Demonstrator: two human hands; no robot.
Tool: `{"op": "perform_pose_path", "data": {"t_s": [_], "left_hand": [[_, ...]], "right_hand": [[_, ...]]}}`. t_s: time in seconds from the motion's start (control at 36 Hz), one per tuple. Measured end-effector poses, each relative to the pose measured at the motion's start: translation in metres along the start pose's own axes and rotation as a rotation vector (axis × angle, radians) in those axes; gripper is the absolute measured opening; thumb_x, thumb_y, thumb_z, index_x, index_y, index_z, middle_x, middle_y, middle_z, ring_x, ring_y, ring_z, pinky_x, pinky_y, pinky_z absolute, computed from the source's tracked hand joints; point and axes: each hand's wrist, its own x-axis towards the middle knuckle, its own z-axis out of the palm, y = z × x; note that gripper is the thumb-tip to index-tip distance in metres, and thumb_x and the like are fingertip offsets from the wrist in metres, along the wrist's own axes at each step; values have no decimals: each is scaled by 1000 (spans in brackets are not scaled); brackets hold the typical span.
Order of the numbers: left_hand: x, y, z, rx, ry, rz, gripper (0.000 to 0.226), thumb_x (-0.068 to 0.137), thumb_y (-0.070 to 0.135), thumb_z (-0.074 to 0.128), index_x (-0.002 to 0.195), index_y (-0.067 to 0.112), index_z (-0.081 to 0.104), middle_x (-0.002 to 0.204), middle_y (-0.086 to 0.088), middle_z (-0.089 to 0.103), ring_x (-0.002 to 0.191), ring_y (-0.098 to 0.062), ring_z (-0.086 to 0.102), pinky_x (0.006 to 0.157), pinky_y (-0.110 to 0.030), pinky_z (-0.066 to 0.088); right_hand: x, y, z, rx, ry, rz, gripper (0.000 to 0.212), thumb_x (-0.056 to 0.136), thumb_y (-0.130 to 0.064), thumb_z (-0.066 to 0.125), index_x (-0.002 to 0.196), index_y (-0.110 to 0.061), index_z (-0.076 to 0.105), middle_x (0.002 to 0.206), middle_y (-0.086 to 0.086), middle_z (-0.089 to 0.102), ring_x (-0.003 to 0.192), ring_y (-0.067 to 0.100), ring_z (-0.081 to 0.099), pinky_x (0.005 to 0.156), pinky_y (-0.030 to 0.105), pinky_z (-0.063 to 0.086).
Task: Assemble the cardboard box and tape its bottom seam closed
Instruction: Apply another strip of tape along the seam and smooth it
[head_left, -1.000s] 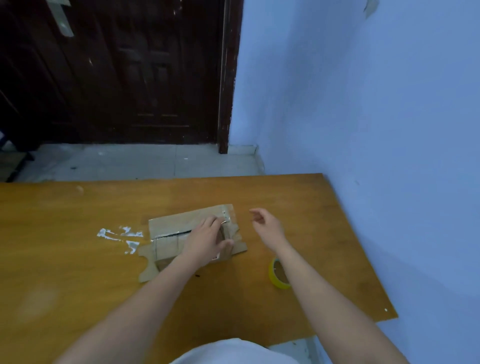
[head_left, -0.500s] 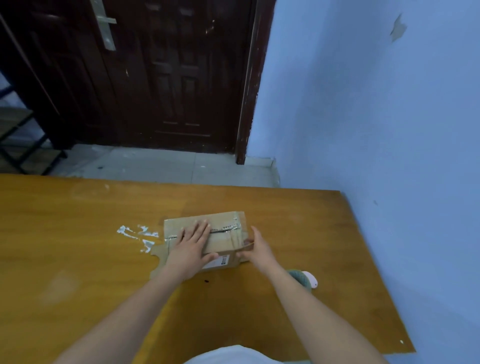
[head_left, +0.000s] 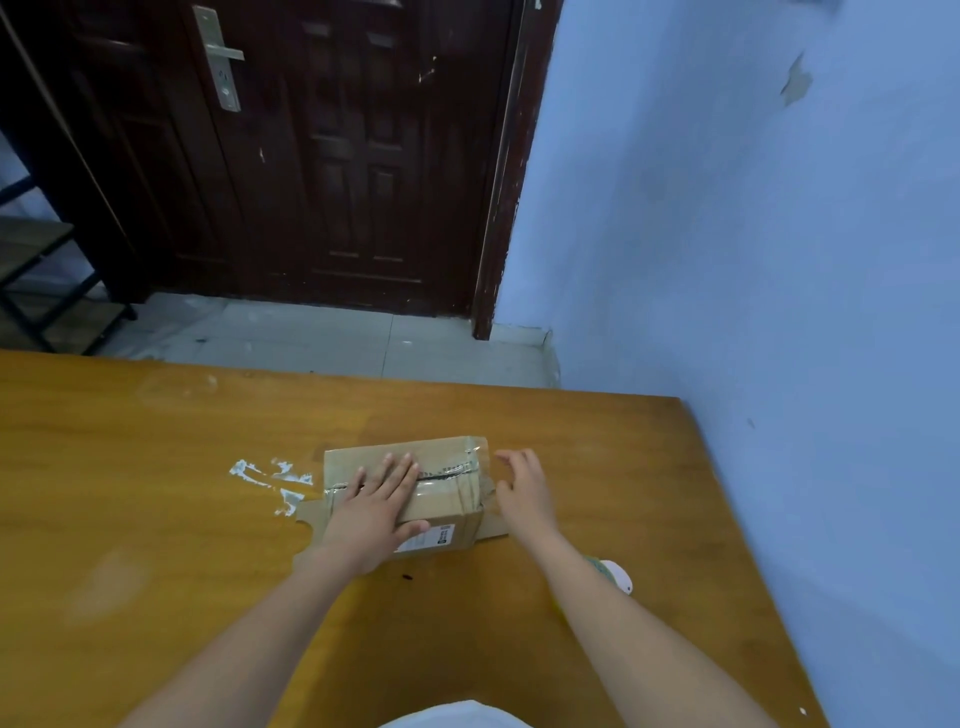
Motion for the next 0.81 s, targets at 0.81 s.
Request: {"op": "perform_pose_path", "data": {"t_s": [0.81], "left_hand": [[-2, 2, -3, -31, 11, -13, 82, 87, 71, 19, 147, 26, -15, 151, 11, -22, 140, -13, -24, 115, -38, -10]], "right_hand": [[11, -30, 10, -101, -211, 150, 37, 88, -3, 40, 120, -7, 57, 124, 14, 53, 120, 30, 46, 101, 39, 42]]}}
